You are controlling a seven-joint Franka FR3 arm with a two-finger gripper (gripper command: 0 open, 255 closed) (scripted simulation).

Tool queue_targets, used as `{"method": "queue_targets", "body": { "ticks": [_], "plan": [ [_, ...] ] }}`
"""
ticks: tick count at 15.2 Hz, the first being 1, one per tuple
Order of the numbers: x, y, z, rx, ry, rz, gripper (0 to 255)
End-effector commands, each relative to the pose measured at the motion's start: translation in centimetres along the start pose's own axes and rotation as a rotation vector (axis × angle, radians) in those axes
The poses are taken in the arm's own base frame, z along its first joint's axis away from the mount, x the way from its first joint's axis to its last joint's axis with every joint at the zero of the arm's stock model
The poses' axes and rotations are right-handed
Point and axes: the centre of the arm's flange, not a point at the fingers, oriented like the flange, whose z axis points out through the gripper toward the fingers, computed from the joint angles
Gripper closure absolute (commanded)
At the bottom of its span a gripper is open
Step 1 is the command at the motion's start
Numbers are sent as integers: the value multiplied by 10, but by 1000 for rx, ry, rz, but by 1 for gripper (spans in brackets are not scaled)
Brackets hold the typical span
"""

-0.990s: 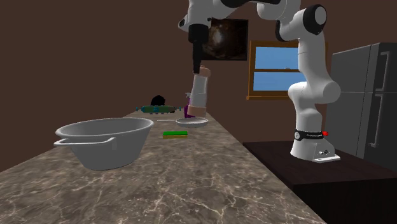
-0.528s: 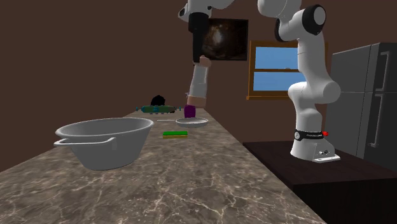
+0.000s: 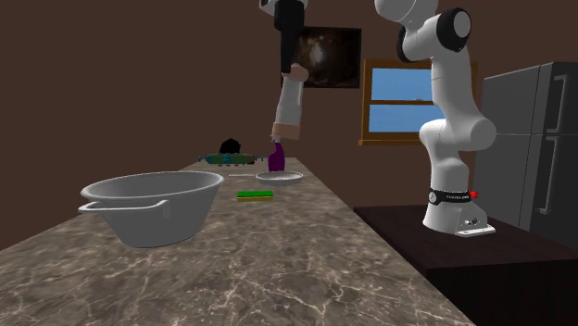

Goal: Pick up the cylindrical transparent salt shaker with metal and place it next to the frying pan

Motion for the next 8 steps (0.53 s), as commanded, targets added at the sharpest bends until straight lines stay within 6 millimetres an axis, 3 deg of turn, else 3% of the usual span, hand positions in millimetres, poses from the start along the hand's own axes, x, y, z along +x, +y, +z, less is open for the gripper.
{"method": "queue_targets", "body": {
  "ticks": [1,8],
  "plan": [
    [1,0,-8,0,0,0,255],
    [-16,91,-10,0,0,0,255]
  ]
}}
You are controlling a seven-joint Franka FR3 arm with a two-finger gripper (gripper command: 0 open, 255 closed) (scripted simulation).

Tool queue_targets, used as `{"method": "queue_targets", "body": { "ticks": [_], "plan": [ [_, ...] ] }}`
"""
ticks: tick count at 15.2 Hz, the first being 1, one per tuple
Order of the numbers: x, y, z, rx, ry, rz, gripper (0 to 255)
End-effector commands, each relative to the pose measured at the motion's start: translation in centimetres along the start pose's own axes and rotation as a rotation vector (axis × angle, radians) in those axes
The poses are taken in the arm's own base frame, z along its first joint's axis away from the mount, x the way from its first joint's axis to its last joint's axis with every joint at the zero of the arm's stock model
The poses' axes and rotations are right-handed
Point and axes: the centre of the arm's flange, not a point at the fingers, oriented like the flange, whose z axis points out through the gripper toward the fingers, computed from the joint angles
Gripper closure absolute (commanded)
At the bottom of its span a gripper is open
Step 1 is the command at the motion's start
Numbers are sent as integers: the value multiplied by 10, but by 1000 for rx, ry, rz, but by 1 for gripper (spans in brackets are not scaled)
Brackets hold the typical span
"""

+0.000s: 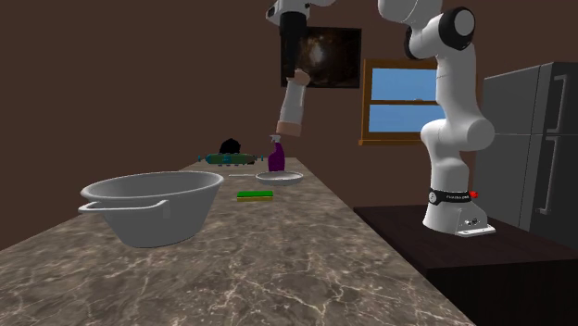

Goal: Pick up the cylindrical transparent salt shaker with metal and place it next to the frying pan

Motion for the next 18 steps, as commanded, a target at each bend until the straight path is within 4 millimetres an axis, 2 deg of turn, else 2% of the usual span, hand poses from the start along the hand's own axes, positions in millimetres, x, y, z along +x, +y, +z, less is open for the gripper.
{"method": "queue_targets", "body": {
  "ticks": [1,18],
  "plan": [
    [-6,27,-3,1,0,-1,255],
    [-45,248,-8,1,0,-1,255]
  ]
}}
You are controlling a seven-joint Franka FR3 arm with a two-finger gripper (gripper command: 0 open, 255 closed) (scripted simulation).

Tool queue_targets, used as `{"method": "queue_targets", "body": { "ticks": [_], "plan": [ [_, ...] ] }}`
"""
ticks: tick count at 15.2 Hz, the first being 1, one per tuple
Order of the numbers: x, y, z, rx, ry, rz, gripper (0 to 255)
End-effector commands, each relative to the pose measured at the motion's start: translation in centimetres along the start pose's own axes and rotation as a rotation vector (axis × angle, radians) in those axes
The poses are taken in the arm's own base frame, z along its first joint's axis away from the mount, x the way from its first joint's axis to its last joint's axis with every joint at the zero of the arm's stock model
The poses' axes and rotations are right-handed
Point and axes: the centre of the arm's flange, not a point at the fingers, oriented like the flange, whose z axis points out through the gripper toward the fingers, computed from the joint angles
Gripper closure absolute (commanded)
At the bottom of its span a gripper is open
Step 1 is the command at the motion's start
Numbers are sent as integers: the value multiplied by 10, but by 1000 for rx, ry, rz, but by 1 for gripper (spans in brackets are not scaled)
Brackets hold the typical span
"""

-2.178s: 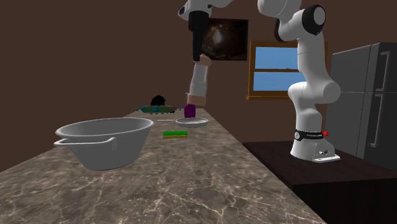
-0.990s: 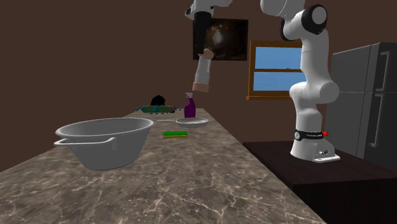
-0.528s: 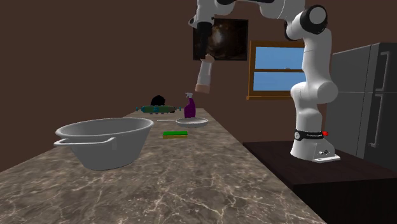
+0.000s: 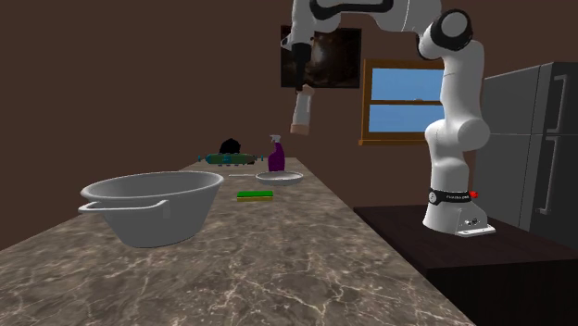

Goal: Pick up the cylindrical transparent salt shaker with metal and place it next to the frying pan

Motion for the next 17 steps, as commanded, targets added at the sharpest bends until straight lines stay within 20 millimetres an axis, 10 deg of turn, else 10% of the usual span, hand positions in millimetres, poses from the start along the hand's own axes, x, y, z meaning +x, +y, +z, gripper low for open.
{"method": "queue_targets", "body": {
  "ticks": [1,12,17],
  "plan": [
    [-6,27,-3,0,0,-2,255],
    [-32,172,-6,0,0,-2,255],
    [-34,173,20,0,0,-2,255]
  ]
}}
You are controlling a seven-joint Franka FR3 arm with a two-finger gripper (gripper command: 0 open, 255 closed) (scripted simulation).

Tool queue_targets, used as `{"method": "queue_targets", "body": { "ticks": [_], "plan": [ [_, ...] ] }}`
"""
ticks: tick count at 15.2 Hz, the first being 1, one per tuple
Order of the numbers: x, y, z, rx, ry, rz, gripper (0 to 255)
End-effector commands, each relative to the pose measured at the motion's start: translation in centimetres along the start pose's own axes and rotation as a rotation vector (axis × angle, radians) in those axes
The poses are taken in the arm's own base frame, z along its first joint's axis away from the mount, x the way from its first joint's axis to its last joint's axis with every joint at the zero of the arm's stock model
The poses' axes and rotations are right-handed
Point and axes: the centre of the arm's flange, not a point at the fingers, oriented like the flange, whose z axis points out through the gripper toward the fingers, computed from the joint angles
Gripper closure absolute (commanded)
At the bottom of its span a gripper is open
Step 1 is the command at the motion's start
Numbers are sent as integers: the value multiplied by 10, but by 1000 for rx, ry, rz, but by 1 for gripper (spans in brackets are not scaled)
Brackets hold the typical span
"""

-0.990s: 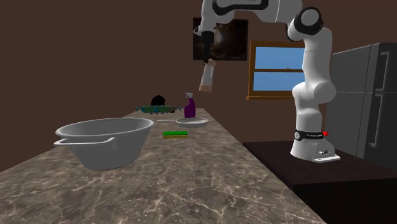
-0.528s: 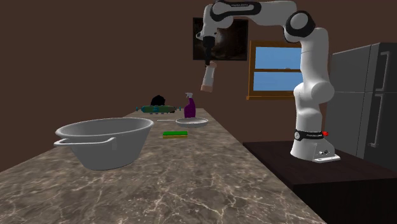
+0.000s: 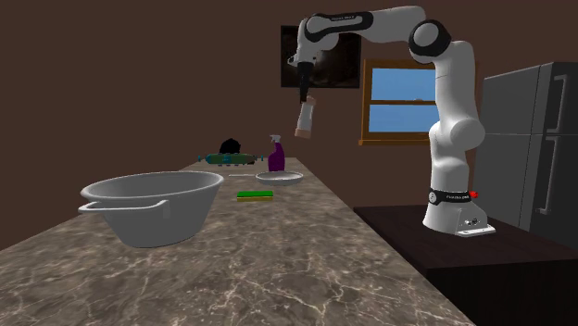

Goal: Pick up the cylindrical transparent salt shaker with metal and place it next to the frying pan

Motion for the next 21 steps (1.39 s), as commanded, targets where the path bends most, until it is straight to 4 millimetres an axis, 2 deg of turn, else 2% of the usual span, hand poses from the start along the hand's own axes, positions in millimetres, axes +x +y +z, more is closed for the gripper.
{"method": "queue_targets", "body": {
  "ticks": [1,21],
  "plan": [
    [-1,0,10,0,1,0,255],
    [-8,1,116,0,1,0,255]
  ]
}}
